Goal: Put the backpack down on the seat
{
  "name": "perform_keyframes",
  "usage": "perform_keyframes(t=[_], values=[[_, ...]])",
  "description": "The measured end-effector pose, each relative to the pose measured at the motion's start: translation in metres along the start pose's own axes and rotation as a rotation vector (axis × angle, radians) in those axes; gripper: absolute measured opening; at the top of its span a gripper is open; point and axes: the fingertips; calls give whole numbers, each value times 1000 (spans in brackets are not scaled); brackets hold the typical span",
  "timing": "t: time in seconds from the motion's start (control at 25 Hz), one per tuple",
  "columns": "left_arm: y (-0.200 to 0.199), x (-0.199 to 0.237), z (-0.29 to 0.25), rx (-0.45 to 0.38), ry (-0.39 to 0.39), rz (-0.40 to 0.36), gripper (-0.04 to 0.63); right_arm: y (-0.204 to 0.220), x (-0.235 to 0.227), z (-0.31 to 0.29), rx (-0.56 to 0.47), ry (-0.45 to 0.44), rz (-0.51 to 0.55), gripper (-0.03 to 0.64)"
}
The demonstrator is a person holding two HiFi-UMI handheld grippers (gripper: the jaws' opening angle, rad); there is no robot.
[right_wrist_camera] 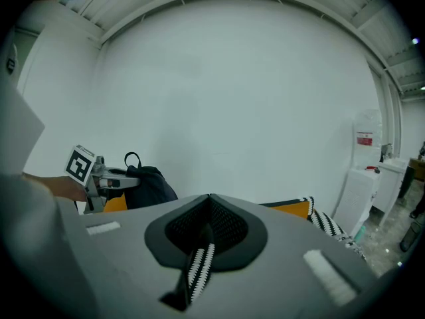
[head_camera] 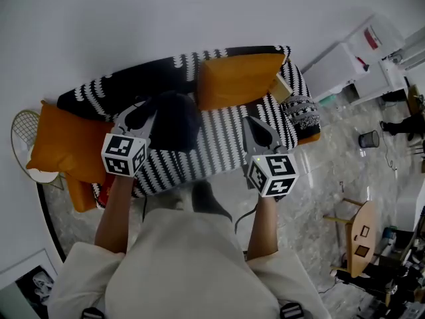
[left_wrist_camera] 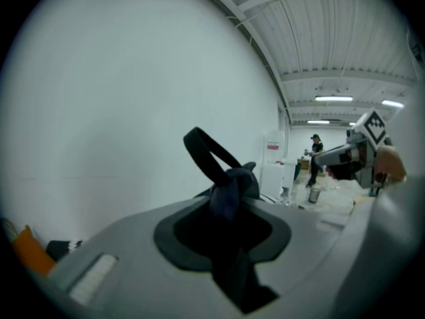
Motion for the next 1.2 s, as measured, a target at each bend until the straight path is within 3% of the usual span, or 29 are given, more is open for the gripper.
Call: perform_keyframes(t=[0.68,1.2], values=[[37,47,-149,156,-4,44,78,32,-89,-117,131,-24,-80,6],[104,83,-258,275,-17,75,78,56,-140,-182,215,-18,-108,6]])
Point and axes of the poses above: the fingertips, and each gripper's own axes: z backward along the fingers, x to its left, y out of its underside, and after that the axes turned 1 degree about -x, right-handed
